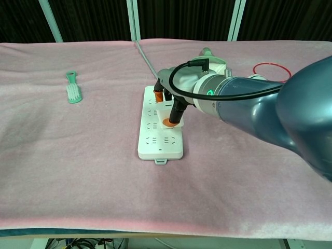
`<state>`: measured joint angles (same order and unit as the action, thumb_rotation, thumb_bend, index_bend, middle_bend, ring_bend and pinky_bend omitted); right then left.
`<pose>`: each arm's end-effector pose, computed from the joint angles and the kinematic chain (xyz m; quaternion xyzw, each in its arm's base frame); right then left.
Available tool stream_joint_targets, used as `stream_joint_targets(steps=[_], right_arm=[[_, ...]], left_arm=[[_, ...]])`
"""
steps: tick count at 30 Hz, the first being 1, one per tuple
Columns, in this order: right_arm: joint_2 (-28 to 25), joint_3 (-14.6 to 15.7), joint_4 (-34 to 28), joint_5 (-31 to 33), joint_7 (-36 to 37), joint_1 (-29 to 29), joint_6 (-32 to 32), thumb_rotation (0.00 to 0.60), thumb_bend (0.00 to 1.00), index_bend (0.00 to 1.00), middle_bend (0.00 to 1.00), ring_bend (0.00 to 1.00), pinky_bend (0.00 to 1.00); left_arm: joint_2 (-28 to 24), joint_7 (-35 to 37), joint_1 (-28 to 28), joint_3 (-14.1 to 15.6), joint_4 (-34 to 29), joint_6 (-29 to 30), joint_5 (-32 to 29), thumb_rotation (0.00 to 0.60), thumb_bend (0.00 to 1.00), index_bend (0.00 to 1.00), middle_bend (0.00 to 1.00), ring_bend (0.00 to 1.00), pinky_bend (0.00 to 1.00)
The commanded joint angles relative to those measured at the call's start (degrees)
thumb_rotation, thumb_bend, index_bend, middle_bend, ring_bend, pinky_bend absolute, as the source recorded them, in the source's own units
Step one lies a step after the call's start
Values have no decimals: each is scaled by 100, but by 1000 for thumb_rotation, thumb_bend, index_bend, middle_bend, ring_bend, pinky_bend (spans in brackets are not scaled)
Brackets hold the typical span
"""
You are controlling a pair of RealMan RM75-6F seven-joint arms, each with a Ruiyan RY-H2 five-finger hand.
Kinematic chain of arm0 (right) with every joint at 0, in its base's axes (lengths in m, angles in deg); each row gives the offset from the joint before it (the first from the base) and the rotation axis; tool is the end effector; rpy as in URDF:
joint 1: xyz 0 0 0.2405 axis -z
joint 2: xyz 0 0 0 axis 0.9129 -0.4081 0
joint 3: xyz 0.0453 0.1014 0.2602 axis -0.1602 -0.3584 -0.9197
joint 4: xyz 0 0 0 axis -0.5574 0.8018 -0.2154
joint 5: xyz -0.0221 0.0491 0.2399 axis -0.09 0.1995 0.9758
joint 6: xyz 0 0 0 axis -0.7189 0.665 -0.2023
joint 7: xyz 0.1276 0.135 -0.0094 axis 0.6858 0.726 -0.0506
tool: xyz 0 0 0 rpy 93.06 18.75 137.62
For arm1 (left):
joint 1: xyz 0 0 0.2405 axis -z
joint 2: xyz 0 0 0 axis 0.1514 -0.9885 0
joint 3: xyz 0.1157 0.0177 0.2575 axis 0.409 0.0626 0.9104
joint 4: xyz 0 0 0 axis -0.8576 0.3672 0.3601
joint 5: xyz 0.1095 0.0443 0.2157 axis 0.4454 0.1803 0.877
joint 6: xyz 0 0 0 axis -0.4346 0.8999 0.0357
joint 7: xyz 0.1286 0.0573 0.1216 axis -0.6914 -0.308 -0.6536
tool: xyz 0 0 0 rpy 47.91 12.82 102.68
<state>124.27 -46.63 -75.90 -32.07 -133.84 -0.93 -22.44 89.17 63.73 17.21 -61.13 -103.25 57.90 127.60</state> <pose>-0.0180 -0.3794 -0.1445 0.7794 -0.3971 0.2612 0.4083 -0.3374 0.2367 0.1028 -0.6355 -0.4087 -0.3413 0.5591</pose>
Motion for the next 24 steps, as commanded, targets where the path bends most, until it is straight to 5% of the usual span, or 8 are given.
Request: stream_joint_targets(steps=[1,24], right_arm=[[-76,17,-77,-9,-9,39,7,600,514,1000,893,903,719],[62,129,104,-241,190,186,-210,600,536,1000,952,989,780]], left_arm=[[1,-13,0,3,-1,-5,-3,600,299,120,0,0,0],[-5,-45,-3,-3,-7,-7,-32,600,298,123,0,0,0]])
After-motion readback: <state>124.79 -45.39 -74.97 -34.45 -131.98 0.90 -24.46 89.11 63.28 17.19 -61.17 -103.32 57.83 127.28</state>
